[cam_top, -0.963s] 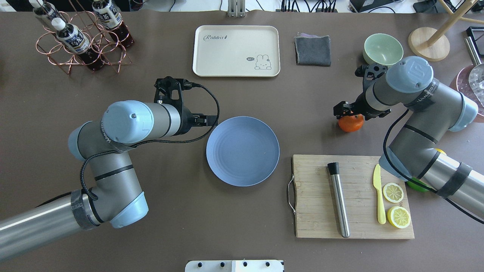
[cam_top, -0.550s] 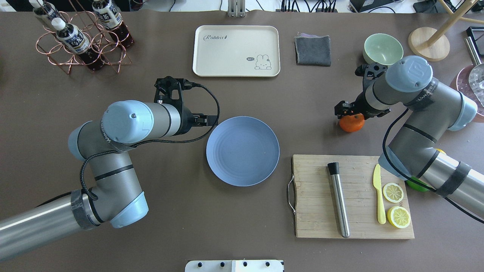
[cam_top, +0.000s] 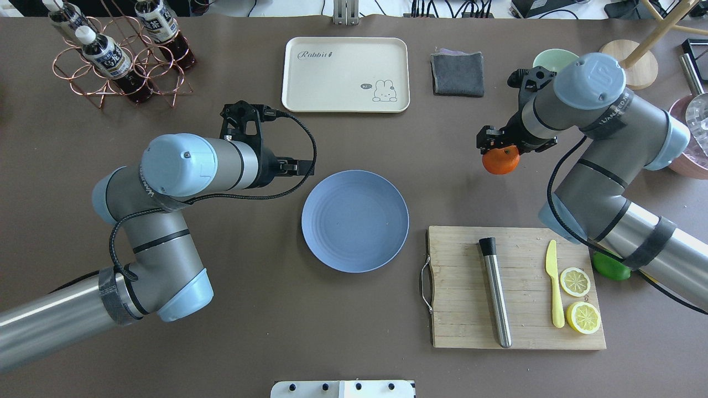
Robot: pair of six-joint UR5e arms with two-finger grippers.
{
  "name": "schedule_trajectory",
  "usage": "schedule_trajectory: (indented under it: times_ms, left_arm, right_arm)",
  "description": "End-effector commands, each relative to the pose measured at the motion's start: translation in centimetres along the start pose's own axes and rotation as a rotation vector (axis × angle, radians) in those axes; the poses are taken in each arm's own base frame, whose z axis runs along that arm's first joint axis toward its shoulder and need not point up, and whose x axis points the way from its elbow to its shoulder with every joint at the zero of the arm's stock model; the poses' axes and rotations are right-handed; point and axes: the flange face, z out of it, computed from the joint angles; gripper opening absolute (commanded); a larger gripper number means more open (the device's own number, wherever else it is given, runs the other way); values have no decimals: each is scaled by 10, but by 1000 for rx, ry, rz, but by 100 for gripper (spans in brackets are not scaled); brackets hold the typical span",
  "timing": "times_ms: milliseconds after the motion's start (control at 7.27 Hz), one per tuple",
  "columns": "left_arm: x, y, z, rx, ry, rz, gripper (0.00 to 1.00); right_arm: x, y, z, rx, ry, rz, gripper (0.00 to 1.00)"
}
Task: Pick orange to plate
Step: 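Carry the orange over the blue plate with the right gripper while the left arm withdraws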
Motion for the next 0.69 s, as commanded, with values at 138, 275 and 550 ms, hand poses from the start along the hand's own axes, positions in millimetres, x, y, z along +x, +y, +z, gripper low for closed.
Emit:
schedule_trajectory:
  times_ms: [138, 275, 550]
  left_arm:
    - [-67, -75, -38, 52, -45, 75, 98]
    - [-115, -88, -60, 84, -87, 111, 98]
    - [-198, -137, -113, 79, -157, 362, 98]
  right_arm:
    - [-93, 27, -14, 10, -67, 81, 0]
    - [-131, 53, -5, 33, -55, 82, 0]
    - [-206, 93, -11, 32, -44, 93, 0]
